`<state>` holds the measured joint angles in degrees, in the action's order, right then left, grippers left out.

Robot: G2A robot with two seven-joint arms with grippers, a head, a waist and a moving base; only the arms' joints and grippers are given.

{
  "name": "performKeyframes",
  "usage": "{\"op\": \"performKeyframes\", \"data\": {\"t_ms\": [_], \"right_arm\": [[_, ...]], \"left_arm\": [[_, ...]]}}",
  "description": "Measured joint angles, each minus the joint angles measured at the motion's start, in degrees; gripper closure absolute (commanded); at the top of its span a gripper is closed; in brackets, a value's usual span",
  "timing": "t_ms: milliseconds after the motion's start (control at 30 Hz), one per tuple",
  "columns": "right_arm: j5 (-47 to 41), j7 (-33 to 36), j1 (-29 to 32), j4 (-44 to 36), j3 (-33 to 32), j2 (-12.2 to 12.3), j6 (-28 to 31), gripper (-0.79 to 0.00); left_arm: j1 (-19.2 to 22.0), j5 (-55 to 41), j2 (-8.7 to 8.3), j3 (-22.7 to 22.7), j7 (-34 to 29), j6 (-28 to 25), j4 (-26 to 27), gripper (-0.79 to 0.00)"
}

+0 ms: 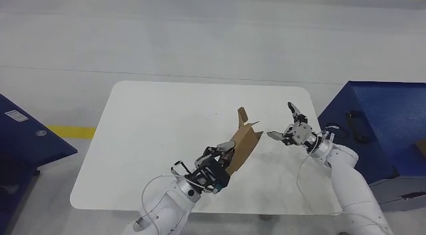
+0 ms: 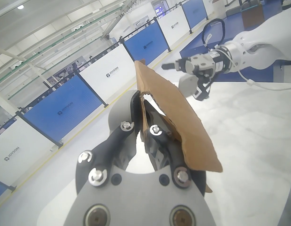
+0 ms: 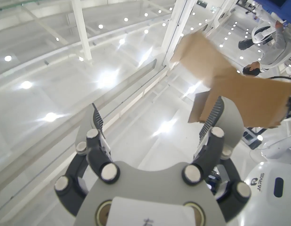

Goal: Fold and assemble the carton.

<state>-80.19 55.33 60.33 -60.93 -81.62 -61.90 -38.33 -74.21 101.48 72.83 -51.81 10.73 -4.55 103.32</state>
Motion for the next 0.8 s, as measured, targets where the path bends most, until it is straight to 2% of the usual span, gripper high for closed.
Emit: {"op": "performKeyframes", "data": {"t_ms": [67, 100, 200, 300, 400, 467, 533, 700, 767, 800], "right_arm": [[5.23, 4.36, 1.85, -1.44, -1.45, 0.19, 9.11, -0.785], [8.38, 7.57, 2.58, -2.09, -2.45, 0.35, 16.33, -0.785], [12.88, 15.07, 3.97, -3.98, -5.33, 0.93, 31.91, -0.785], [15.45, 23.38, 5.74, -5.86, -7.42, 1.35, 42.15, -0.785], [15.87, 28.62, 7.42, -7.98, -9.27, 1.50, 48.76, -0.785], [15.40, 29.57, 8.43, -9.34, -10.23, 1.47, 52.38, -0.785], [15.18, 29.52, 8.56, -9.50, -10.38, 1.45, 53.20, -0.785], [15.35, 29.33, 8.51, -9.58, -10.41, 1.46, 52.51, -0.785], [17.14, 29.24, 9.16, -11.34, -10.68, 1.49, 54.65, -0.785], [18.13, 30.23, 10.01, -12.93, -10.80, 1.50, 56.52, -0.785]], "left_arm": [[-0.73, -7.66, 0.26, -1.37, -0.34, -3.28, 1.16, 0.000], [-1.10, -15.20, 0.40, -2.73, -0.86, -5.05, 1.95, 0.000], [-2.08, -37.04, 0.68, -5.61, -4.29, -8.79, 3.20, 0.000], [-2.35, -59.26, 1.05, -7.67, -11.02, -9.86, 3.20, 0.000], [-0.88, -77.51, 1.11, -9.23, -20.57, -9.49, 1.42, 0.000], [-0.14, -83.97, 1.10, -9.56, -24.50, -9.47, 0.87, 0.000], [-0.15, -86.15, 1.09, -9.53, -24.47, -9.51, 0.88, 0.000], [-0.23, -84.50, 1.10, -9.48, -23.91, -9.49, 0.89, 0.000], [-0.77, -86.10, 1.23, -8.98, -25.38, -8.25, 0.78, 0.000], [-0.99, -89.27, 1.31, -8.77, -28.04, -6.18, 0.81, 0.000]]}}
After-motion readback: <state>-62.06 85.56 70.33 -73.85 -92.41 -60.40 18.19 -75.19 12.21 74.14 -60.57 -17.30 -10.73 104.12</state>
